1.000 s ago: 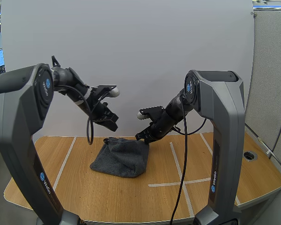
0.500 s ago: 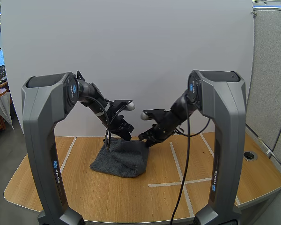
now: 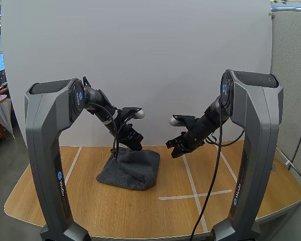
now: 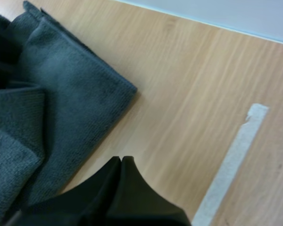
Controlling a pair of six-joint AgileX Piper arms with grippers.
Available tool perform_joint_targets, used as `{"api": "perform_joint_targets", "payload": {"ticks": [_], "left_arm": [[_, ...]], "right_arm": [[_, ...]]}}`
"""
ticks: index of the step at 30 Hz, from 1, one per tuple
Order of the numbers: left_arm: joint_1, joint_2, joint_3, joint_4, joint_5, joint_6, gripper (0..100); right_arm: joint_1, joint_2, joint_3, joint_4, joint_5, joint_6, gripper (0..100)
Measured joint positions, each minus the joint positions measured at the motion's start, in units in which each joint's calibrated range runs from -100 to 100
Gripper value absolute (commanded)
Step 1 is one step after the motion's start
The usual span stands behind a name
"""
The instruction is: Fold the towel
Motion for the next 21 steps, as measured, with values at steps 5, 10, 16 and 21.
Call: {"api": "perform_joint_targets", "payload": {"ticks": [5, 10, 16, 21], "left_arm": [[-0.91, 0.0, -0.28, 0.14, 2.71, 0.22, 90], [-1.0, 0.0, -1.63, 0.39, 6.7, 0.22, 90], [-0.75, -3.0, -6.54, 2.15, 8.79, 0.11, 90], [-0.75, -3.41, -6.07, 3.4, 9.12, 0.02, 90]], "right_arm": [[0.0, -1.7, 2.35, -0.5, 0.34, -1.12, 0], [0.0, -2.27, 2.46, -0.99, 0.73, -1.21, 0], [-1.14, -2.39, 2.46, -1.7, 1.29, -1.4, 0], [-1.79, -2.39, 2.46, -1.8, 1.82, -1.4, 0]]}}
